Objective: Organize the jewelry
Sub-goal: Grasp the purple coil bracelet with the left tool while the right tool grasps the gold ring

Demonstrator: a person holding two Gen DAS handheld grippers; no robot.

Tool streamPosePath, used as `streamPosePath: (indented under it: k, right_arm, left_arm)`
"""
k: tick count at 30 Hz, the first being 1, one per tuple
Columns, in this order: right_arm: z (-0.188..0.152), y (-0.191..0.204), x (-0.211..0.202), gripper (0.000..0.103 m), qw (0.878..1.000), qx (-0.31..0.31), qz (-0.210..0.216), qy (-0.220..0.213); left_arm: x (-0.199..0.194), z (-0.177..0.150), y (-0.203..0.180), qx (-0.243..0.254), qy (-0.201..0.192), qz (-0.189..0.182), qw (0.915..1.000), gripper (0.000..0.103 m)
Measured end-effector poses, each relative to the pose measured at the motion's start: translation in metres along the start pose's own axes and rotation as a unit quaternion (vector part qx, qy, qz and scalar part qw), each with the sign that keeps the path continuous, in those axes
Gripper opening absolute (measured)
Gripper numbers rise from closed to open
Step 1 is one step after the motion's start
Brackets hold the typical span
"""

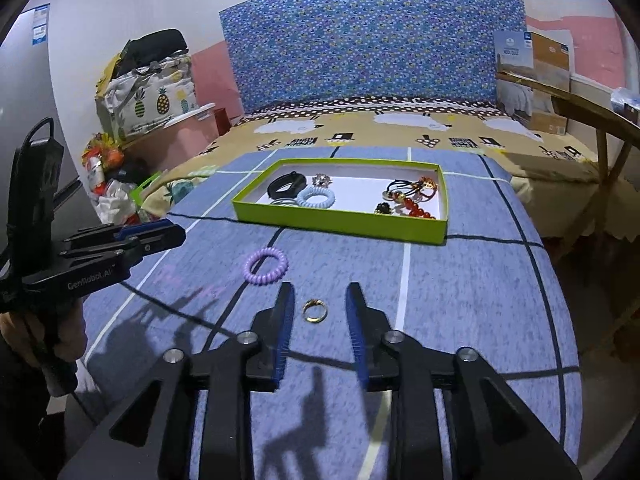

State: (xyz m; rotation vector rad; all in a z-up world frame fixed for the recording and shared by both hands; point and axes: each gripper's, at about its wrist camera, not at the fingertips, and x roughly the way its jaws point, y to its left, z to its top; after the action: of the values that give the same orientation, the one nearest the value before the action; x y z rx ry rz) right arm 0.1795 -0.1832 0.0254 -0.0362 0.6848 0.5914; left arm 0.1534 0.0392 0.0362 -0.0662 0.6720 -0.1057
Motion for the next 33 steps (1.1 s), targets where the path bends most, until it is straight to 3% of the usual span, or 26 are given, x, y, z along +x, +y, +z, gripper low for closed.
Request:
streamPosePath:
  k: [15, 20, 33]
  right_arm:
    - [-0.010, 0.012, 0.018, 0.032, 0.999, -0.020, -0.012, 0.022]
    - [-0.013, 0.012, 0.034, 0.040, 0.999, -0.027, -0.014, 0.042]
    - [-0.011, 0.013, 0.069, 0.040, 0.995, -0.035, -0.024, 0.091]
  left_arm:
    - [0.009, -0.015, -0.005, 0.010, 0.014, 0.007, 0.9998, 0.030]
    - [0.019, -0.016, -0.004, 0.011, 0.025, 0.005, 0.9996, 0.030]
    - [0.042, -0.012, -0.005, 0.019, 0.051, -0.013, 0.9984, 0.031]
